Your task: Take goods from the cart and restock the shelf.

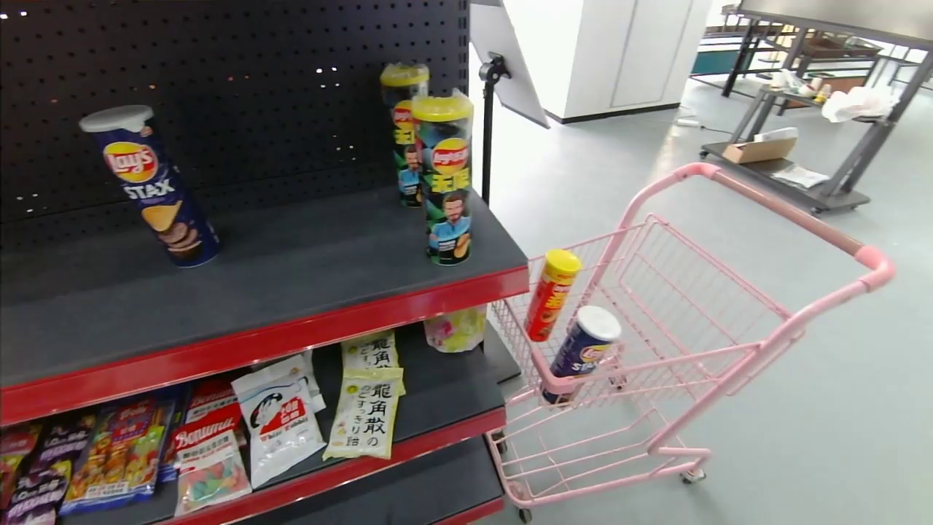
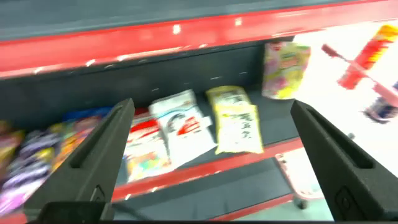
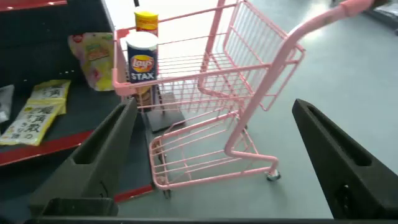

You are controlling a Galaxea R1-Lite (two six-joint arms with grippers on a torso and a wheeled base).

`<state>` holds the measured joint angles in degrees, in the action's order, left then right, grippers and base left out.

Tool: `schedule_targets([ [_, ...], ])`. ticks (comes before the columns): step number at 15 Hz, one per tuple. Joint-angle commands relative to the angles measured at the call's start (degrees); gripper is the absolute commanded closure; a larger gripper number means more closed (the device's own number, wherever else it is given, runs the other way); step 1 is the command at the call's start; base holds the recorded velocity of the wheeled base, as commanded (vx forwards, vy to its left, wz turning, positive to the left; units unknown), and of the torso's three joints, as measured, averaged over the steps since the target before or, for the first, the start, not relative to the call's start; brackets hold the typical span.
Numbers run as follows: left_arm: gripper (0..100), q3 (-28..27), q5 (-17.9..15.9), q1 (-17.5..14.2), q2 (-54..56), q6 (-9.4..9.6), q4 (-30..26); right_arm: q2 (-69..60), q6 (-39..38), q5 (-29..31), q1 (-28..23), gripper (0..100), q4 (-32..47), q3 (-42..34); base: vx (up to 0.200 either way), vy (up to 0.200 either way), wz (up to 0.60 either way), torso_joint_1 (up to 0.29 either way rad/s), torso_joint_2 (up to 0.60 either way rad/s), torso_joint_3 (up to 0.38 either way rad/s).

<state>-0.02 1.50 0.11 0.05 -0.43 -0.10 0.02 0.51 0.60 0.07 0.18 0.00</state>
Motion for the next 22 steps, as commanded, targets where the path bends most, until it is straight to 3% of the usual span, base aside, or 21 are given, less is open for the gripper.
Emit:
schedule_targets([
  [1, 0, -0.06, -0.01, -0.02, -0.05, -0.01, -0.08, -0.02, 0.02, 0.02, 0.01, 0, -0.01, 0.00, 0.000, 0.000, -0.60, -0.002, 0.00, -0.002],
  [9, 0, 0.02, -0.01, -0.02, -0.05, -0.10, 0.01, -0.02, -0.07, -0.16, 0.10, 0, -0.09, 0.00, 0.000, 0.000, -0.07, -0.019, 0.05, 0.030],
  [22, 0, -0.06, -0.01, -0.02, -0.05, 0.08, -0.08, -0.02, -0.07, -0.07, 0.01, 0, -0.01, 0.00, 0.000, 0.000, 0.00, -0.182, 0.52, 0.325],
])
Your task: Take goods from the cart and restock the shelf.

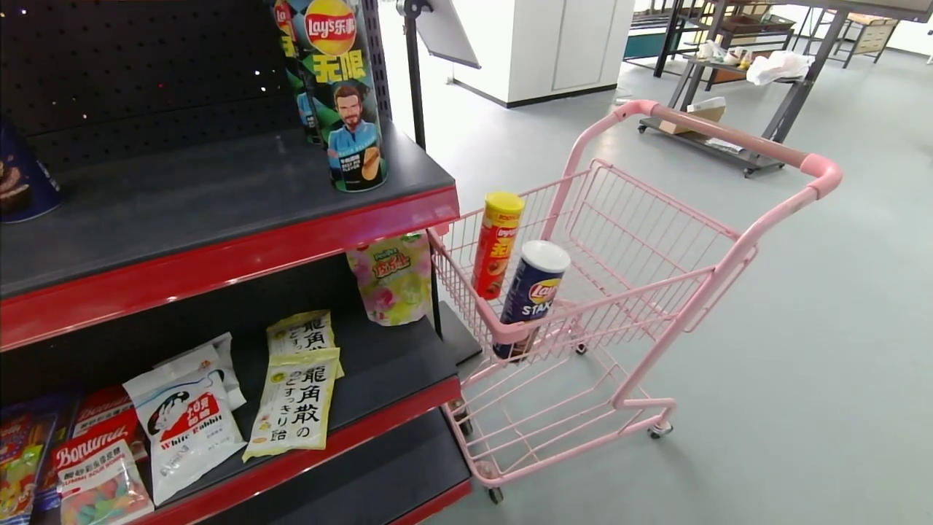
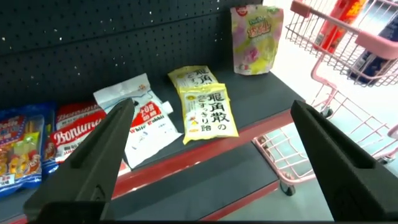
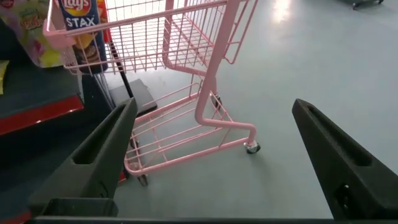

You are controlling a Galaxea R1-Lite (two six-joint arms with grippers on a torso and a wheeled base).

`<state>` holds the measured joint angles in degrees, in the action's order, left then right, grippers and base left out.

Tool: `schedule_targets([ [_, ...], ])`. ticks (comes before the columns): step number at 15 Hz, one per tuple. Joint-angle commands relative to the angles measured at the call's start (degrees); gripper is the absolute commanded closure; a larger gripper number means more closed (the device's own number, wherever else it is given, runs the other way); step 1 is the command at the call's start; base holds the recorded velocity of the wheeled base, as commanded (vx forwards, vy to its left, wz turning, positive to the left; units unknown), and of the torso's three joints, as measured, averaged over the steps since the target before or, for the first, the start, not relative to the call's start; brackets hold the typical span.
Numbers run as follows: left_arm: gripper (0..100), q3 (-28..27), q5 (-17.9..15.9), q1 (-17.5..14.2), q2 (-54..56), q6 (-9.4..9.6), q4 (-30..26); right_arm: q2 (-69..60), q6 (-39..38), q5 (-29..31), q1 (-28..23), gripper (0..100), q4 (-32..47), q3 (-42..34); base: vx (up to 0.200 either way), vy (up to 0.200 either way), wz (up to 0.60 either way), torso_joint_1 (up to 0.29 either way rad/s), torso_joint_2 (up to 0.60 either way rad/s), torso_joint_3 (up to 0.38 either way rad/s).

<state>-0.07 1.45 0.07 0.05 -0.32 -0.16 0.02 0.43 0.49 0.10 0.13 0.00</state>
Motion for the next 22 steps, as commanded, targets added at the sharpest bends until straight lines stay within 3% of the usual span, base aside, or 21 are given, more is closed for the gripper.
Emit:
schedule_targets([
  [1, 0, -0.01, -0.04, 0.01, -0.05, -0.12, -0.02, -0.02, 0.19, -0.31, -0.01, 0, -0.05, 0.00, 0.000, 0.000, 0.00, -0.119, 0.40, 0.281],
  [4, 0, -0.01, -0.04, 0.01, -0.05, -0.12, -0.02, 4.90, 0.54, -1.01, 0.08, 0, -0.22, 1.76, 0.000, 0.000, 0.00, -0.043, 0.15, 0.105],
  [5, 0, -0.01, -0.04, 0.01, -0.05, -0.12, -0.02, 14.57, -1.92, -2.25, 1.05, 0, 0.66, 12.83, 0.000, 0.000, 0.00, 0.000, 0.00, 0.000],
  [6, 0, -0.01, -0.13, 0.01, -0.05, -0.03, -0.02, 32.67, -13.00, -2.95, 2.45, 0, 0.31, 27.25, 0.000, 0.000, 0.00, 0.000, 0.00, 0.000],
  [7, 0, 0.07, -0.13, 0.01, -0.05, -0.12, -0.02, 36.63, -14.40, -3.74, 3.33, 0, 0.22, 30.94, 0.000, 0.000, 0.00, 0.000, 0.00, 0.000],
  [8, 0, -0.01, -0.13, 0.01, -0.05, -0.03, 0.07, 47.35, -5.70, -9.98, 10.80, 0, -0.84, 35.51, 0.000, 0.000, 0.00, 0.000, 0.00, 0.000],
  [9, 0, -0.01, -0.13, 0.01, -0.05, -0.03, -0.02, 51.66, -4.12, -9.98, 12.30, 0, -2.95, 34.98, 0.000, 0.000, 0.00, 0.000, 0.00, 0.000],
  [10, 0, -0.01, -0.13, 0.01, -0.05, -0.03, -0.02, 61.50, -5.44, -10.60, 12.21, 0, -11.21, 33.49, 0.000, 0.000, 0.00, 0.000, 0.00, 0.000],
  [11, 0, -0.01, -0.13, 0.01, -0.05, -0.03, -0.02, 62.73, -5.70, -10.77, 12.21, 0, -12.26, 33.49, 0.000, 0.000, 0.00, 0.000, 0.00, 0.000],
  [12, 0, -0.01, -0.13, 0.01, -0.05, -0.03, 0.07, 74.95, -6.75, -14.90, 12.30, 0, -20.96, 33.05, 0.000, 0.000, 0.00, 0.000, 0.00, 0.000],
  [15, 0, -0.01, -0.13, 0.01, -0.05, -0.03, -0.02, 89.36, -6.32, -16.40, 14.05, 0, -29.40, 35.86, 0.000, 0.000, 0.00, 0.000, 0.00, 0.000],
  [17, 0, -0.01, -0.13, 0.01, -0.05, -0.03, 0.07, 94.63, -6.32, -16.40, 15.72, 0, -32.04, 37.35, 0.000, 0.000, 0.00, 0.000, 0.00, 0.000],
  [22, 0, 0.07, -0.13, 0.01, -0.05, -0.03, 0.07, 106.67, -6.32, -16.40, 18.45, 0, -34.24, 49.31, 0.000, 0.000, 0.00, 0.000, 0.00, 0.000],
])
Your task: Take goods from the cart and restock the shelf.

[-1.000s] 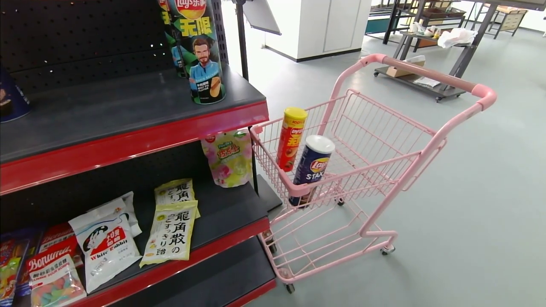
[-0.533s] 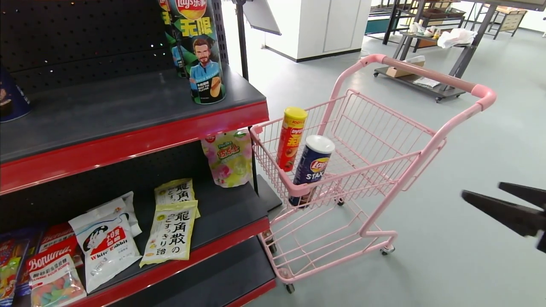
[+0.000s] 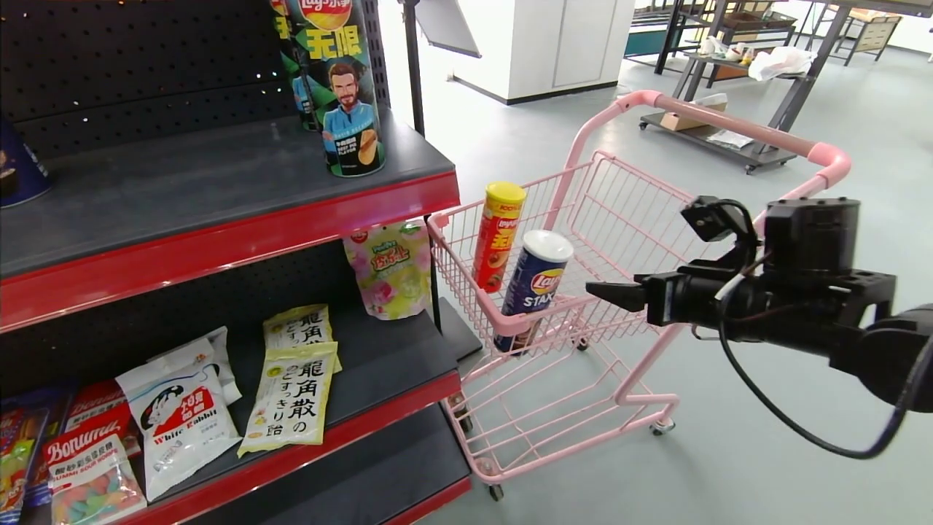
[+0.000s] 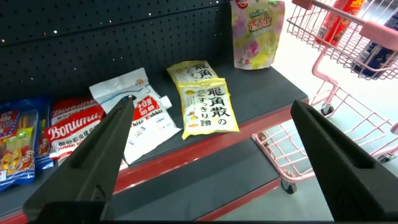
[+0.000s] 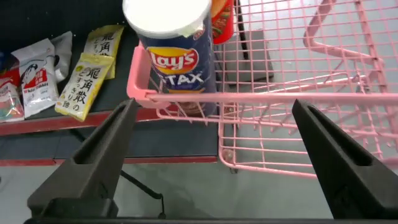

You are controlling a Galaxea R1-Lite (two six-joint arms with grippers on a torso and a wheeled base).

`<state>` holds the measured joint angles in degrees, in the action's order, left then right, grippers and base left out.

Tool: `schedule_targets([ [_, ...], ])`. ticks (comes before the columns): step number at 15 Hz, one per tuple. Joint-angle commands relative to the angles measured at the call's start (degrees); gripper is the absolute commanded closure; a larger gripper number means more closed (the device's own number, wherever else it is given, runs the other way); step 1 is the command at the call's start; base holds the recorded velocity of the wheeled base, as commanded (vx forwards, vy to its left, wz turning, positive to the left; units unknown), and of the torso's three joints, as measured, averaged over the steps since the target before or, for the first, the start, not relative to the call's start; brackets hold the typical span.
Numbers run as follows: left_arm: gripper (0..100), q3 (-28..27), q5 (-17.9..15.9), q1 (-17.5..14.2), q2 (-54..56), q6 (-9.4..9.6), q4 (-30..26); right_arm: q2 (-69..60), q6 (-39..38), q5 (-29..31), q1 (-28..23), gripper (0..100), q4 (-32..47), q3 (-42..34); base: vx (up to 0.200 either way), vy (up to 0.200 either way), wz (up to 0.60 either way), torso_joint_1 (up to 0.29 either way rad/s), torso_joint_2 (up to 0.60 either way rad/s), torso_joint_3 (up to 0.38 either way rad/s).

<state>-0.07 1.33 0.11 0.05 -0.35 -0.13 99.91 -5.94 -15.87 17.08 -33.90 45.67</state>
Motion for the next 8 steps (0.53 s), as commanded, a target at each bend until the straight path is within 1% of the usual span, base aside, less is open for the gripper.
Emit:
schedule_targets([
  [1, 0, -0.01, 0.08, -0.02, -0.05, -0.09, 0.05, 8.28, 0.05, -0.04, 2.43, 0, -0.20, 5.31, 0.000, 0.000, 0.00, 0.000, 0.00, 0.000],
  [4, 0, -0.01, 0.08, -0.02, -0.05, -0.09, -0.04, 11.18, 0.05, 0.14, 4.45, 0, -0.29, 8.56, 0.000, 0.000, 0.00, 0.000, 0.00, 0.000],
  [8, 0, -0.01, 0.08, -0.02, -0.05, -0.09, -0.04, 15.66, 0.05, 0.32, 4.63, 0, -0.38, 12.78, 0.000, 0.000, 0.00, 0.000, 0.00, 0.000],
])
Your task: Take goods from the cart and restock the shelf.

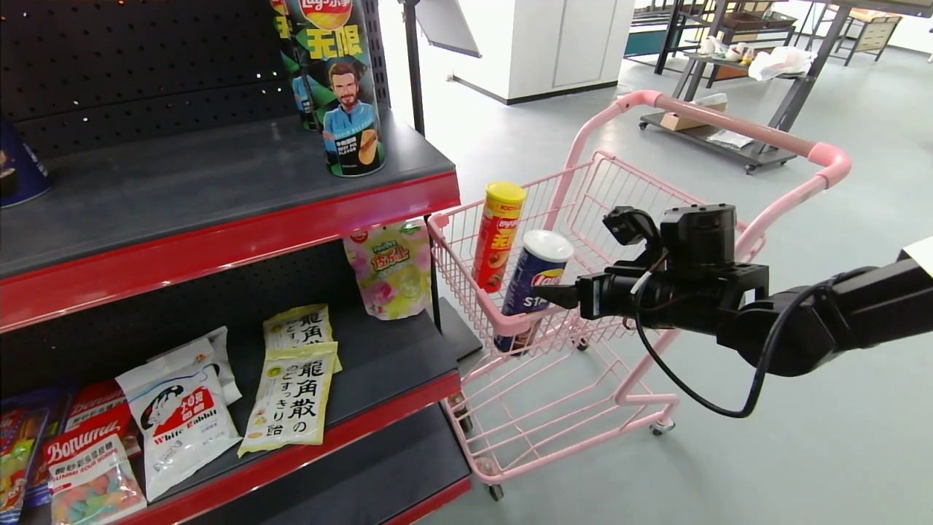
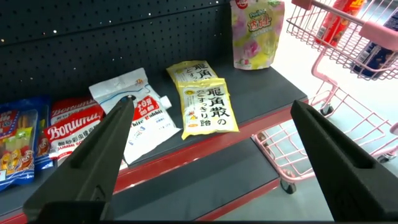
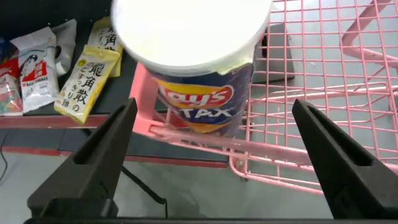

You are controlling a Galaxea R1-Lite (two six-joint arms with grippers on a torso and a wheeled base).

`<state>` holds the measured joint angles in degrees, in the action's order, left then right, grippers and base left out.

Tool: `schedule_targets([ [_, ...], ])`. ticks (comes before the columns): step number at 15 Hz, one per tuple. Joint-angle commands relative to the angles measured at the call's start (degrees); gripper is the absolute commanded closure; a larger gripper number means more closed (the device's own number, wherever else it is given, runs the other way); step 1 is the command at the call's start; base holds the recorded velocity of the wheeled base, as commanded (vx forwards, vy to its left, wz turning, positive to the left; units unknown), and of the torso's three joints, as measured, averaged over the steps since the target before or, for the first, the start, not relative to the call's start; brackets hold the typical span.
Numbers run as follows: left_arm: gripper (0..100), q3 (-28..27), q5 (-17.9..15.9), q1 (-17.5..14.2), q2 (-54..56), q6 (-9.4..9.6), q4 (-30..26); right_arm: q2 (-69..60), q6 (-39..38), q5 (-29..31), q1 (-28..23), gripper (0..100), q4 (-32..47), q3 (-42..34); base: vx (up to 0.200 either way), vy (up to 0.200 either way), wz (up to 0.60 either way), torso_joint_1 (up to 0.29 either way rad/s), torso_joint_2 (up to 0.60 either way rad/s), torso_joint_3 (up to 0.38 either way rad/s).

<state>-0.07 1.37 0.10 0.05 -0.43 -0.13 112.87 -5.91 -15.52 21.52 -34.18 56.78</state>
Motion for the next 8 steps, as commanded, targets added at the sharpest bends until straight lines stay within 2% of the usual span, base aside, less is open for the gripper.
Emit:
schedule_targets([
  [1, 0, -0.01, 0.04, -0.01, -0.05, -0.01, 0.05, 2.97, 0.02, -0.04, 0.19, 0, -0.09, 2.28, 0.000, 0.000, 0.00, 0.000, 0.00, 0.000],
  [8, 0, -0.01, -0.05, -0.01, -0.05, 0.08, -0.04, 11.76, 0.02, 0.58, 1.16, 0, -0.01, 13.62, 0.000, 0.000, 0.00, 0.000, 0.00, 0.000],
])
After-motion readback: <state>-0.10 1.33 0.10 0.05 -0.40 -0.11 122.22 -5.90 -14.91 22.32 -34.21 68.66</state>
